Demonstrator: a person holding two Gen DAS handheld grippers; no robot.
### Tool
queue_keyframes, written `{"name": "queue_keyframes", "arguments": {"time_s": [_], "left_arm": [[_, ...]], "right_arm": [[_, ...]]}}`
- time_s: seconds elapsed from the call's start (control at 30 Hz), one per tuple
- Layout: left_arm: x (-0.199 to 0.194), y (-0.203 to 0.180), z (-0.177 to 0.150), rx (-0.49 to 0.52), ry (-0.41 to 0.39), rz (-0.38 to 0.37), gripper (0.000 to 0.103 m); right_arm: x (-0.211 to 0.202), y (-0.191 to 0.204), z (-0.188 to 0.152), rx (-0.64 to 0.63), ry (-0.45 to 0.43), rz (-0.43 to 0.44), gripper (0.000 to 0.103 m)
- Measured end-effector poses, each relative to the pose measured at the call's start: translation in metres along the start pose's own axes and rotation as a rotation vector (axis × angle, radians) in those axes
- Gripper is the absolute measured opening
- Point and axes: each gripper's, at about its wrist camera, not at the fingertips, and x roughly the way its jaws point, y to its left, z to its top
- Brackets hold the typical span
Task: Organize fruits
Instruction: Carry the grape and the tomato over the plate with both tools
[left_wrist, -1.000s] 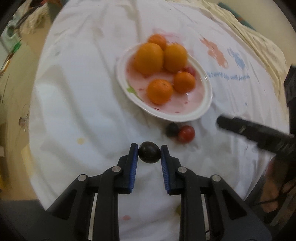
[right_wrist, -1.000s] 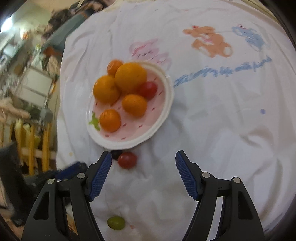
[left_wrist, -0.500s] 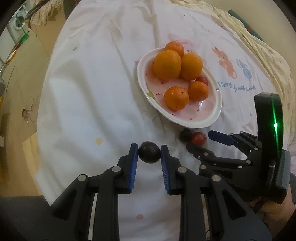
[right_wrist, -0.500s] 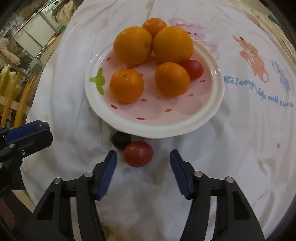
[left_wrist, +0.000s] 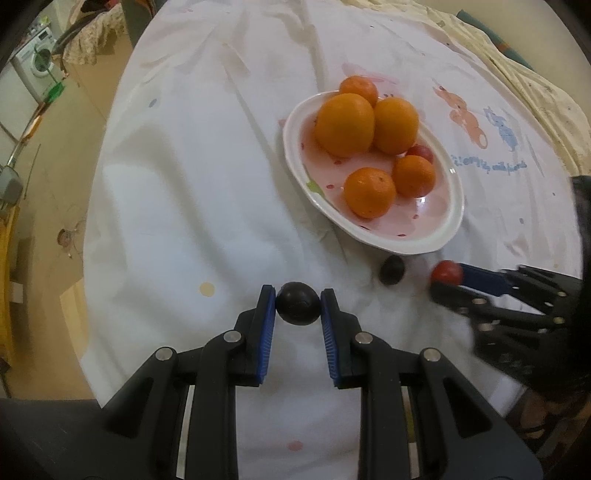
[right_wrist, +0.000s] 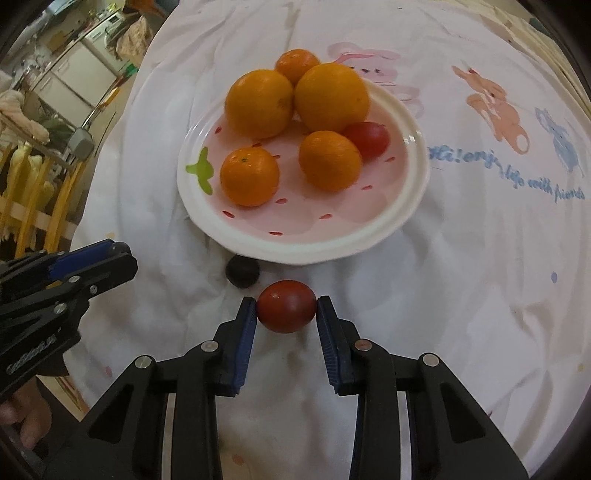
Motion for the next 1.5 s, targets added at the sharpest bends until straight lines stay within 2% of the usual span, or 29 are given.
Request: {"name": "queue_keyframes", "arguments": {"time_s": [0.3,0.43,0.57,0.77,1.0,1.2,1.33,1.5], "left_arm": [[-0.003,0.001,0.006,-0.027,-0.041,0.014,0.021],[-0.011,-0.005,0.013,-0.018,-0.09,0.02,0.021],[-0.024,-0.009,0.021,-0.006,-0.136,0.025,0.021],[-0.048,-0.008,0.04,-0.007,-0.191,0.013,0.021],[-0.056,-0.019,0.069,0.026,-0.203,-0.003,0.021],[-0.055,-0.034,0.087,0.094,-0.216,0.011,0.021],[-0.041,-0.044,0.097,0.143,-0.193,0.025,0.021],[-0.02,-0.049,0.107,0.152,-0.168,0.02,0.021]], "right_arm": [[-0.044,-0.042,-0.016,0.13,-0.077,0.017,0.035],[-0.066,-0.065,-0.013,0.251,-0.135,0.026,0.035],[-0.085,-0.077,-0.01,0.317,-0.199,0.039,0.035],[-0.116,-0.083,0.005,0.334,-0.307,0.052,0.035],[-0.123,-0.08,0.036,0.309,-0.365,0.078,0.035],[-0.113,-0.078,0.055,0.287,-0.362,0.084,0.035],[-0.097,-0.077,0.068,0.268,-0.324,0.086,0.035],[-0.076,-0.073,0.081,0.23,-0.283,0.076,0.035]]}}
